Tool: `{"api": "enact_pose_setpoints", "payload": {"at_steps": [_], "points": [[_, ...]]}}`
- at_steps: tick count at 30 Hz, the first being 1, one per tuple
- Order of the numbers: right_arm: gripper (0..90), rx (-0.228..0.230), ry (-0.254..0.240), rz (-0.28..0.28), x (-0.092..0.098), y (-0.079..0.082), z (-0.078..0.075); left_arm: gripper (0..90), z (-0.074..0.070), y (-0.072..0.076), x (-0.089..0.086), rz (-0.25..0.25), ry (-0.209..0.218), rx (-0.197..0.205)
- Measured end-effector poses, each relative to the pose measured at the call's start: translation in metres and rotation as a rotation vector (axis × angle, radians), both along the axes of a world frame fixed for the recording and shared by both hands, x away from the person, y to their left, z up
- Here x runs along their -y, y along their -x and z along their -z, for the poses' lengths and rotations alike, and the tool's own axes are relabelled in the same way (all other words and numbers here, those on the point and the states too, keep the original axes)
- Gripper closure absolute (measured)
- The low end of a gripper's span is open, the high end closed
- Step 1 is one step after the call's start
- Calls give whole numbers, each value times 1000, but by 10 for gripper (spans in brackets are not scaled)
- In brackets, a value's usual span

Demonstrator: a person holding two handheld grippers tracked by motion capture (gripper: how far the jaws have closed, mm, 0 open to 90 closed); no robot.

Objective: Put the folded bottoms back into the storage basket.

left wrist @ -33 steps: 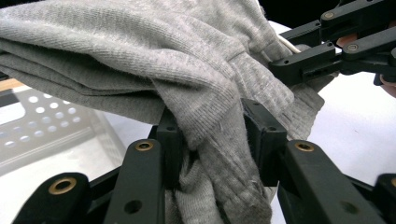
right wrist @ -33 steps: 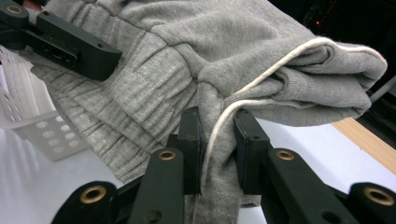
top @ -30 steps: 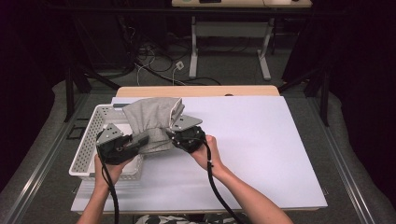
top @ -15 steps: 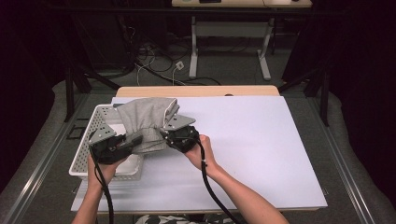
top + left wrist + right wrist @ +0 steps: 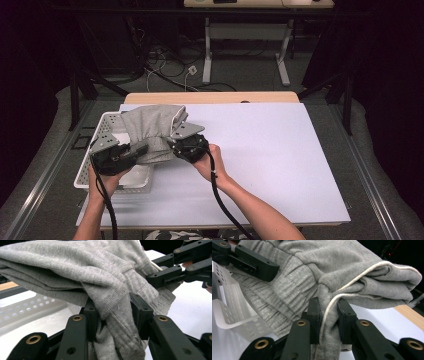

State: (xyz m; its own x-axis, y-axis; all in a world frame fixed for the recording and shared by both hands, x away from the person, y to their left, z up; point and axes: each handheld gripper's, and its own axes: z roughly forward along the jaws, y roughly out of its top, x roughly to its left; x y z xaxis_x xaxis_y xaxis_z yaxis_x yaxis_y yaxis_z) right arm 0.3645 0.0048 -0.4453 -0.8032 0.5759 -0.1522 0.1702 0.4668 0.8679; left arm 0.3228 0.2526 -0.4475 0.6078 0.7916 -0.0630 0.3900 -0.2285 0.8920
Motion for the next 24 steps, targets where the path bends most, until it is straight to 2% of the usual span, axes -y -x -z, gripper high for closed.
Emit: {"api": "enact_pose_setpoints", "payload": {"at_steps": [6, 24], "points": [[746, -7, -9, -2, -6, -1, 1, 629, -1, 0, -7, -5, 1, -13], [745, -24, -37, -10, -27, -1, 3, 632, -6, 1, -27, -19, -27, -17]]}}
